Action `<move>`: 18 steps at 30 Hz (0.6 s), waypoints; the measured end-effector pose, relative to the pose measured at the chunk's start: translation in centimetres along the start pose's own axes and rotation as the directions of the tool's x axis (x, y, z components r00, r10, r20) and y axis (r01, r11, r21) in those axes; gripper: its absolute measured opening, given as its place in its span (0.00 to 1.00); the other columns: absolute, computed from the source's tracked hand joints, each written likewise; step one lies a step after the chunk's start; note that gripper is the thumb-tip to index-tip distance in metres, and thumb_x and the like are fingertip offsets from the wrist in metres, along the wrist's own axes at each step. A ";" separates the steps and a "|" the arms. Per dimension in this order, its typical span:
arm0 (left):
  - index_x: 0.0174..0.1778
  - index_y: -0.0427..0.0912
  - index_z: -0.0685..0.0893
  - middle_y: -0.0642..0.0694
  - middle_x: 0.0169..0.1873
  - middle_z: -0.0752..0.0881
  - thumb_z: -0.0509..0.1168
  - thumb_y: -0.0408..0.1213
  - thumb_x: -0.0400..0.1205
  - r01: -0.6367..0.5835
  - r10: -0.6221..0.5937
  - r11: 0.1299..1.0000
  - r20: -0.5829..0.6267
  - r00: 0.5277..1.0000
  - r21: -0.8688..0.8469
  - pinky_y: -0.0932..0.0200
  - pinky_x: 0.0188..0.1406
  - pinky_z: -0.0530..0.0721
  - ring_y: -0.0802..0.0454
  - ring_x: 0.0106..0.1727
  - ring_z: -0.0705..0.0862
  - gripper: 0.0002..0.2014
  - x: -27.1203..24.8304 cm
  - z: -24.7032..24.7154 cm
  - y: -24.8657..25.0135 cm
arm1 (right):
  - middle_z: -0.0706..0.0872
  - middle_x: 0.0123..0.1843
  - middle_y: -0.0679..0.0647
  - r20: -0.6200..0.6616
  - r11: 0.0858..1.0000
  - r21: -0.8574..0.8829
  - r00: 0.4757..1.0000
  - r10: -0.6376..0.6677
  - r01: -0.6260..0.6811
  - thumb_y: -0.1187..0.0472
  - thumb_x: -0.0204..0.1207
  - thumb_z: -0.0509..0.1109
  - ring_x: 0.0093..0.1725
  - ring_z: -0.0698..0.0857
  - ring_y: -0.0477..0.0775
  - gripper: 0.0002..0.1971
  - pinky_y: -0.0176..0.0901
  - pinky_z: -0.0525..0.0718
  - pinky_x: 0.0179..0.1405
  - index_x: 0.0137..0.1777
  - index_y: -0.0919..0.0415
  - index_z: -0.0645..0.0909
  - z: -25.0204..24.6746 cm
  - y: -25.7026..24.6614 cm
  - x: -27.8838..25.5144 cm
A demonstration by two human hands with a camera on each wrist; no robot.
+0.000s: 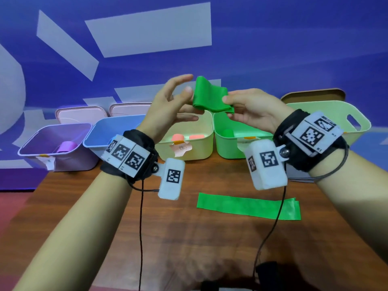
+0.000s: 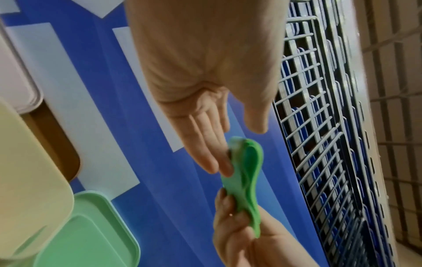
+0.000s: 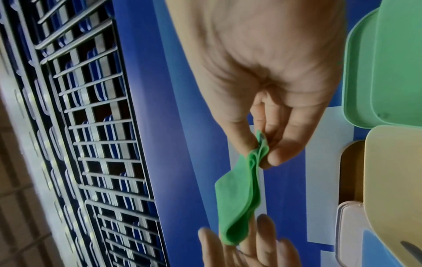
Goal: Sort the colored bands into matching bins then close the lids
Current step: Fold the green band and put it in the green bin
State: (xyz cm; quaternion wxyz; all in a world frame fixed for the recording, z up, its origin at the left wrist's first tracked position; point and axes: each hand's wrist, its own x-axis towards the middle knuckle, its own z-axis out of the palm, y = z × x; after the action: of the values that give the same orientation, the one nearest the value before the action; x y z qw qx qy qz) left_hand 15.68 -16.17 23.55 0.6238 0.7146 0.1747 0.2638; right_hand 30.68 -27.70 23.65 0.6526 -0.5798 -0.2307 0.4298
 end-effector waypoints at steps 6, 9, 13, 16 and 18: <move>0.69 0.58 0.69 0.51 0.53 0.79 0.71 0.26 0.73 -0.292 0.210 0.912 0.285 0.935 0.288 0.63 0.51 0.83 0.55 0.38 0.84 0.33 1.2 -0.8 0.9 | 0.85 0.33 0.52 0.020 0.986 0.153 0.998 0.068 -0.070 0.71 0.78 0.64 0.22 0.81 0.42 0.05 0.27 0.79 0.21 0.44 0.62 0.79 -0.3 -0.8 0.1; 0.58 0.56 0.79 0.44 0.46 0.80 0.72 0.26 0.73 -0.393 0.317 0.828 0.244 0.917 0.400 0.66 0.39 0.81 0.50 0.34 0.78 0.24 2.2 -0.5 1.4 | 0.86 0.32 0.52 0.024 0.985 0.153 0.997 0.070 -0.073 0.70 0.79 0.64 0.22 0.81 0.42 0.05 0.27 0.79 0.22 0.45 0.62 0.78 -0.4 -1.0 0.0; 0.41 0.53 0.83 0.54 0.37 0.70 0.73 0.36 0.70 -0.457 0.468 0.699 0.131 0.874 0.551 0.70 0.38 0.73 0.65 0.35 0.71 0.09 3.3 -0.3 1.6 | 0.87 0.27 0.51 0.066 0.991 0.106 0.995 0.080 -0.087 0.68 0.79 0.64 0.24 0.81 0.43 0.04 0.28 0.80 0.22 0.45 0.62 0.79 -0.7 -1.1 -0.3; 0.37 0.55 0.79 0.58 0.42 0.75 0.71 0.41 0.72 -0.398 0.391 0.753 0.131 0.911 0.523 0.63 0.49 0.80 0.61 0.44 0.77 0.06 3.3 0.0 1.5 | 0.86 0.27 0.51 0.112 0.995 0.006 0.989 0.099 -0.100 0.61 0.81 0.63 0.22 0.79 0.42 0.07 0.29 0.80 0.23 0.44 0.59 0.80 -1.0 -0.8 -0.5; 0.34 0.49 0.79 0.53 0.38 0.82 0.70 0.38 0.76 -0.260 0.252 0.866 0.075 0.965 0.427 0.59 0.48 0.82 0.58 0.42 0.83 0.08 3.3 0.3 1.2 | 0.83 0.28 0.51 0.118 0.994 -0.014 0.987 0.112 -0.112 0.54 0.82 0.61 0.21 0.78 0.44 0.09 0.31 0.79 0.21 0.44 0.55 0.79 -1.2 -0.6 -0.5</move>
State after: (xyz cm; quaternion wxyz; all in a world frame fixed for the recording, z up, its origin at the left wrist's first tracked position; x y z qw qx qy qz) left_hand 18.36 -14.67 25.25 0.4103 0.8543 0.1272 0.2926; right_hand 31.61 -28.74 24.01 0.6104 -0.5678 -0.2376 0.4985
